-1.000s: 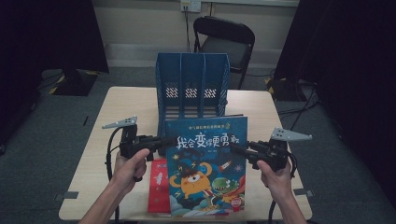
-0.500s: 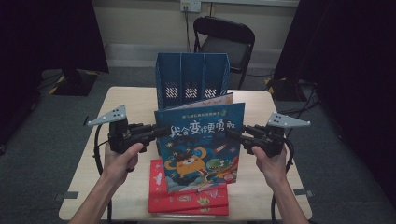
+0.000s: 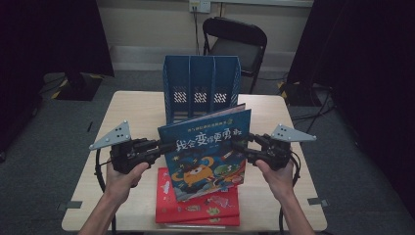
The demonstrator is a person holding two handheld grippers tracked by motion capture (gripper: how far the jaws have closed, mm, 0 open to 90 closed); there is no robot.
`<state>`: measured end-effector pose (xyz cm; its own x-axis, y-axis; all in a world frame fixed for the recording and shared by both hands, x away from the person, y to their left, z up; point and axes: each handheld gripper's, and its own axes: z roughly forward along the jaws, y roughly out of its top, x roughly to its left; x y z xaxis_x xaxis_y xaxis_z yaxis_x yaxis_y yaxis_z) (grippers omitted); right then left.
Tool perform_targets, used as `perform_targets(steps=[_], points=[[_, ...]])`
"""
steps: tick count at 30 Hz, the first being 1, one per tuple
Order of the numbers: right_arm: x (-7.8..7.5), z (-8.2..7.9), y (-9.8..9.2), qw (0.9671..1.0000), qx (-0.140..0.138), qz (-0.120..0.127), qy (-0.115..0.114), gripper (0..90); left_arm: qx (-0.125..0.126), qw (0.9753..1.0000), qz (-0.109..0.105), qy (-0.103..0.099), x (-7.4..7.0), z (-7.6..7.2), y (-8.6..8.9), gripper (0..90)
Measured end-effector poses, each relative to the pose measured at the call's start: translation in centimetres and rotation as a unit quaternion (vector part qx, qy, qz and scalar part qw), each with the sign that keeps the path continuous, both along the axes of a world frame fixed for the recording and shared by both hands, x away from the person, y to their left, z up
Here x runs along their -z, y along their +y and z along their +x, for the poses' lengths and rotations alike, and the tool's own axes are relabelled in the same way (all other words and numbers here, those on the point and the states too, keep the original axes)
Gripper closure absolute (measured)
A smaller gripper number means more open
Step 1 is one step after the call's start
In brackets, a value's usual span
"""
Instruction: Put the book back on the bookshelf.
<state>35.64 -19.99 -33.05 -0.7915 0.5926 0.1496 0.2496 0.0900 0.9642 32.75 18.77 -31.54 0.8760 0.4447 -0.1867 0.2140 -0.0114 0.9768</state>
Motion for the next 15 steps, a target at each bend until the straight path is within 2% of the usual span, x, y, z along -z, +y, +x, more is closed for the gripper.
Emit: perform_targets(steps=[5, 8, 12, 15], points=[[1.3, 0.1, -0.8, 0.9997, 0.019, 0.0, 0.013, 36.8, 0.0, 1.0, -0.001, 0.005, 0.1, -0.1, 0.1, 81.5], [2.2, 0.7, -0.9, 0.9996, 0.017, -0.005, 0.02, 31.3, -0.004, 0.9999, 0.003, 0.009, 0.1, -0.2, 0.3, 81.7], [3.2, 1.9, -0.2, 0.9995, -0.002, -0.014, 0.027, 24.3, 0.006, 0.9999, 0.007, 0.005, 0.0, -0.5, 0.2, 81.7], [3.5, 2.5, 0.6, 0.9991, -0.026, -0.011, 0.032, 23.1, 0.008, 0.9999, 0.011, 0.0, -0.1, -0.9, 0.0, 81.7]])
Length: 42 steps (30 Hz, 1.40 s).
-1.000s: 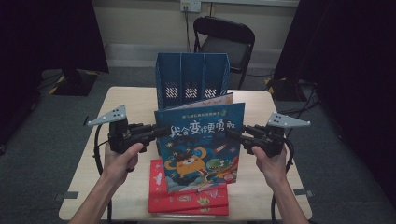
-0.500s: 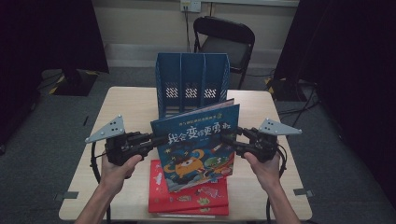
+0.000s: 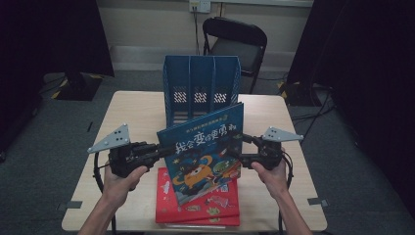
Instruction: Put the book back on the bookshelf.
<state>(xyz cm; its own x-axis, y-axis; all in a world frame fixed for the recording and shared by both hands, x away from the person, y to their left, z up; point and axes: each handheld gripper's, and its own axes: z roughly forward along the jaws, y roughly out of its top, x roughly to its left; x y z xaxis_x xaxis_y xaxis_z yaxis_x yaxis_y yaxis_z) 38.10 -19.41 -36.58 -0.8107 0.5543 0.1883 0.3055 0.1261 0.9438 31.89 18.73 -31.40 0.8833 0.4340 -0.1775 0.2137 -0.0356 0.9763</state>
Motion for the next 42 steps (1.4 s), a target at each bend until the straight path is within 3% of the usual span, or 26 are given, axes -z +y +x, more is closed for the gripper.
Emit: perform_targets(steps=[2, 5, 9, 22, 25, 27, 30, 32, 35, 37, 42], points=[[0.0, -0.1, 0.5, 0.9998, -0.018, -0.002, -0.004, 28.1, -0.006, 1.0, 0.003, -0.004, 0.1, -0.4, -0.3, 81.5], [-0.2, -0.7, 1.2, 0.9995, -0.011, -0.025, -0.016, 23.7, -0.013, 0.9998, 0.015, -0.006, 0.1, -0.6, -0.8, 81.3], [-0.3, -1.1, 1.0, 0.9995, -0.014, -0.024, -0.018, 26.8, -0.007, 0.9996, 0.028, 0.004, 0.8, -0.5, -2.4, 79.6], [-0.1, -1.6, 0.4, 0.9993, -0.016, -0.022, -0.026, 31.1, 0.013, 0.9994, 0.0, 0.033, 1.9, 0.4, -3.2, 79.7], [-0.1, -1.6, 0.4, 0.9993, -0.017, -0.021, -0.026, 31.1, 0.02, 0.9986, 0.027, 0.042, 2.7, 0.5, -3.9, 77.6], [-0.1, -1.7, 0.4, 0.9992, -0.017, -0.024, -0.027, 31.2, 0.024, 0.998, 0.022, 0.055, 3.2, 0.6, -4.2, 75.3], [-0.1, -1.7, 0.4, 0.9992, -0.018, -0.022, -0.027, 31.6, 0.026, 0.9981, 0.037, 0.042, 3.6, 0.7, -4.5, 73.4], [-0.1, -1.8, 0.4, 0.9992, -0.019, -0.022, -0.028, 31.6, 0.019, 0.9987, 0.034, 0.032, 4.0, 0.6, -4.6, 68.7], [-0.1, -1.8, 0.4, 0.9992, -0.018, -0.023, -0.027, 31.7, 0.025, 0.9971, 0.039, 0.061, 4.6, 0.7, -4.5, 69.3], [-0.1, -1.8, 0.4, 0.9992, -0.018, -0.024, -0.028, 31.6, 0.014, 0.997, 0.051, 0.056, 5.0, 0.6, -4.5, 69.5], [0.0, -1.7, 0.4, 0.9992, -0.016, -0.025, -0.028, 31.9, 0.011, 0.9974, 0.048, 0.052, 5.4, 0.3, -4.7, 71.9]])
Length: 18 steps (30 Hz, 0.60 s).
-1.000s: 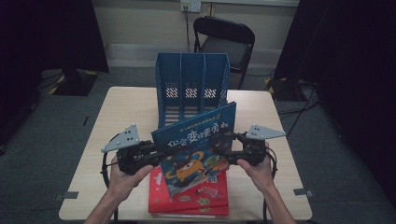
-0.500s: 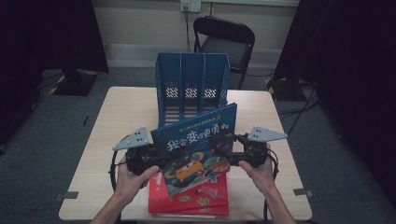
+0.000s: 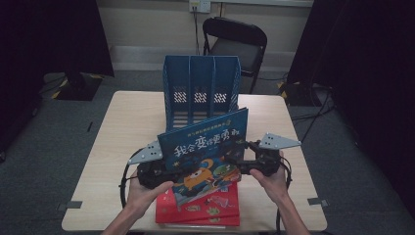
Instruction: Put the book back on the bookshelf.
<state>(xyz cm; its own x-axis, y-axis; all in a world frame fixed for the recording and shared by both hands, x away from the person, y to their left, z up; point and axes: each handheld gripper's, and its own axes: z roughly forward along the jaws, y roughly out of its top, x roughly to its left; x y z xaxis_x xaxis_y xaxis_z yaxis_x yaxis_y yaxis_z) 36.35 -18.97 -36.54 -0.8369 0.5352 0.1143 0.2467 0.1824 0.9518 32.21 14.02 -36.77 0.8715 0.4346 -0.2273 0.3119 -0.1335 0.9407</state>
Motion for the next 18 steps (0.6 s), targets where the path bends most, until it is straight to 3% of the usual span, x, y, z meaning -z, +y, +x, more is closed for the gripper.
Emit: perform_targets(steps=[8, 12, 18], points=[[0.02, 0.03, 0.0, 1.0, 0.001, -0.003, -0.001, 32.4, -0.013, 0.9999, -0.006, 0.004, 0.89, 0.14, -0.17, 77.6], [0.07, 0.15, 0.07, 1.0, 0.005, -0.004, 0.0, 31.7, 0.004, 1.0, -0.005, 0.002, 0.8, 0.06, -0.31, 81.8], [0.15, 0.38, 0.0, 1.0, 0.006, -0.001, 0.004, 29.2, -0.007, 1.0, 0.005, 0.003, 0.24, -0.26, -0.83, 83.3]])
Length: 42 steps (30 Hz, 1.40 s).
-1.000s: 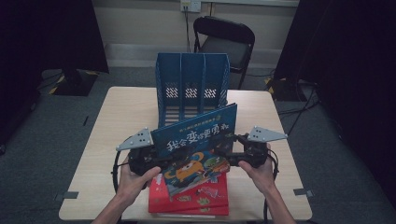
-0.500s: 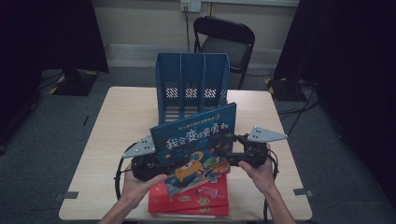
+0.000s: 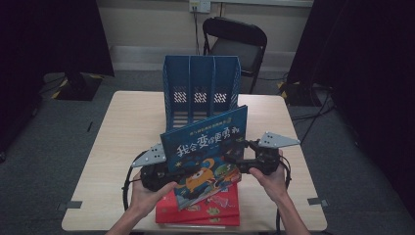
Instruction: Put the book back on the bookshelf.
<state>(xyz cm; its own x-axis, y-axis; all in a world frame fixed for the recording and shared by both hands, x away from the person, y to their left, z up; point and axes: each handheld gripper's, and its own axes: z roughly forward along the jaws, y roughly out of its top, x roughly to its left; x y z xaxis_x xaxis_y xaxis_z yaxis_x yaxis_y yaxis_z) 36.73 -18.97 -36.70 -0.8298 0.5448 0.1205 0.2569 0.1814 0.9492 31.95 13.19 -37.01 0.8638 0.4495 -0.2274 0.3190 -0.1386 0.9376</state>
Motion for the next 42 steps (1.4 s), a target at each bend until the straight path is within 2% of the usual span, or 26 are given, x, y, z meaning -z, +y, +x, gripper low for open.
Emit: perform_targets(steps=[3, 5, 8, 14, 22, 32, 42], points=[[0.0, 0.1, -0.2, 1.0, 0.001, 0.001, 0.003, 28.6, 0.004, 1.0, 0.003, 0.003, -0.2, 0.0, -0.1, 83.3], [0.1, 0.1, -0.2, 1.0, 0.003, -0.002, 0.006, 28.5, -0.006, 1.0, 0.002, 0.004, -0.3, 0.0, -0.1, 83.3], [0.3, 0.0, -0.6, 0.9999, 0.007, -0.002, 0.007, 28.2, -0.011, 0.9998, -0.005, 0.017, -0.3, 0.1, 0.1, 83.3], [0.6, -0.1, -1.7, 0.9996, 0.023, -0.006, 0.012, 27.9, -0.012, 0.9996, -0.005, 0.025, -0.8, 0.2, 0.8, 83.3], [1.0, -0.4, -2.6, 0.9993, 0.03, -0.012, 0.018, 26.8, -0.018, 0.9997, 0.004, 0.018, -1.9, -0.1, 1.1, 83.4], [1.3, -0.8, -3.5, 0.9988, 0.04, -0.016, 0.022, 26.3, -0.028, 0.9993, 0.001, 0.024, -2.5, 0.0, 1.9, 83.4], [1.9, -1.0, -4.6, 0.9981, 0.052, -0.015, 0.029, 26.0, -0.031, 0.9994, 0.003, 0.016, -3.5, -0.1, 2.4, 83.4]])
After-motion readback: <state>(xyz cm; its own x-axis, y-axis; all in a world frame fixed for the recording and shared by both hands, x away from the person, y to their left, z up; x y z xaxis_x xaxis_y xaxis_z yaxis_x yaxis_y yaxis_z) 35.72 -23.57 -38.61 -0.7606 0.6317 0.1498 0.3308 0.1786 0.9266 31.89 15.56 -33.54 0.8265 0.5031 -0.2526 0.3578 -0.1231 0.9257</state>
